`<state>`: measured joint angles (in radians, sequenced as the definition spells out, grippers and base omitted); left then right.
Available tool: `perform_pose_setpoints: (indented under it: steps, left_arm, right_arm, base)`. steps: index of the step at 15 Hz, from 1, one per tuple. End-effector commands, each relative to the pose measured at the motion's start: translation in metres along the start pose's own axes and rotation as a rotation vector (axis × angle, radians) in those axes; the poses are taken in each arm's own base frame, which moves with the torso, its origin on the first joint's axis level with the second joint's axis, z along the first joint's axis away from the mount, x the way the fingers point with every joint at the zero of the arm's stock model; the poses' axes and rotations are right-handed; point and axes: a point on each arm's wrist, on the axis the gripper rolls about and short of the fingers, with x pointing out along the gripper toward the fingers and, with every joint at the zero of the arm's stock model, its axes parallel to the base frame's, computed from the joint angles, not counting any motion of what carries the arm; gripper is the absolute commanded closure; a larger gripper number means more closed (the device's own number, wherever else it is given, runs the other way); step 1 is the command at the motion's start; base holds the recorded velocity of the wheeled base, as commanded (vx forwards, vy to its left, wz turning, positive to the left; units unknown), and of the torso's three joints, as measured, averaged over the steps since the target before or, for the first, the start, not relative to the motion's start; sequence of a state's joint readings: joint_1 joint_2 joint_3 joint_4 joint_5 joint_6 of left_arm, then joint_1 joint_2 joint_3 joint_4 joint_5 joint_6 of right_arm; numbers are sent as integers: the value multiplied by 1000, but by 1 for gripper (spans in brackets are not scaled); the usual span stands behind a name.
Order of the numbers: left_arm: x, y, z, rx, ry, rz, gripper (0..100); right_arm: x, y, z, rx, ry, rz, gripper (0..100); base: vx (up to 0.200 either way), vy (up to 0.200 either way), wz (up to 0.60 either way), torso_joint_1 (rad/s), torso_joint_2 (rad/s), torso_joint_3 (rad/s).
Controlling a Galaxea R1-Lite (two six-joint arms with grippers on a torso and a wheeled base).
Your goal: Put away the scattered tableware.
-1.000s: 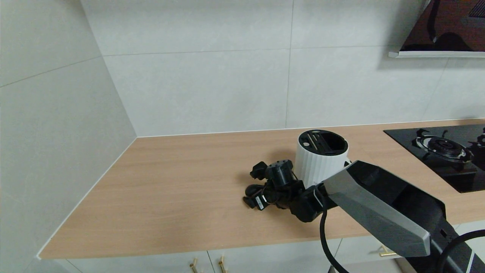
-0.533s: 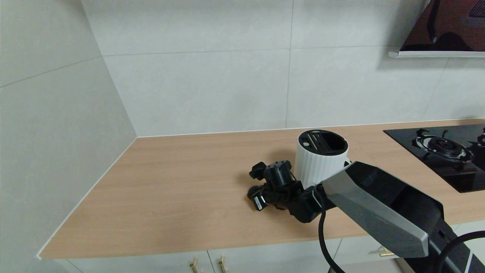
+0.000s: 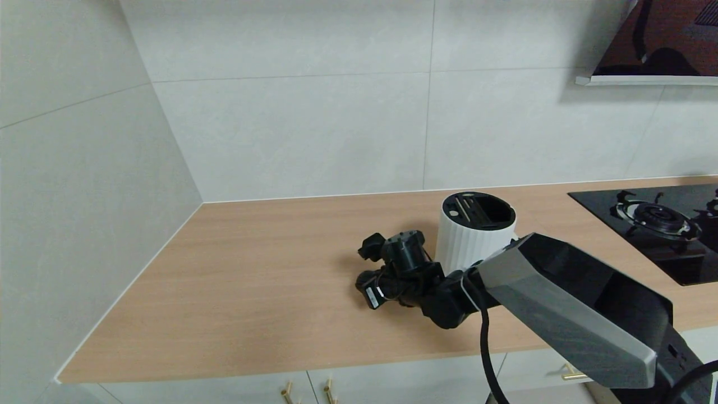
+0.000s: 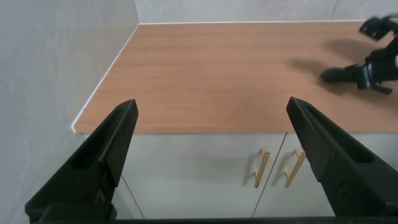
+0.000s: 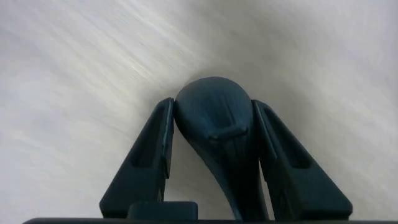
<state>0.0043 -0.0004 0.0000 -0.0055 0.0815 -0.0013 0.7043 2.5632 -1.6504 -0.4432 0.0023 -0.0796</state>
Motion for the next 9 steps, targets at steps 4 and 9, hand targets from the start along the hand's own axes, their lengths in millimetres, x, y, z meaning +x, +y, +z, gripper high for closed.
perform_pose_setpoints:
  steps: [4, 9]
  left_arm:
    - [0, 0, 0, 0, 0, 2, 0]
    - [0, 0, 0, -6, 0, 2, 0]
  right_arm:
    - [-26, 16, 38, -16, -87, 29, 100]
    - [-103, 55, 59, -52, -95, 123, 100]
  base:
    - [0, 0, 0, 0, 0, 0]
    - [0, 0, 0, 0, 0, 0]
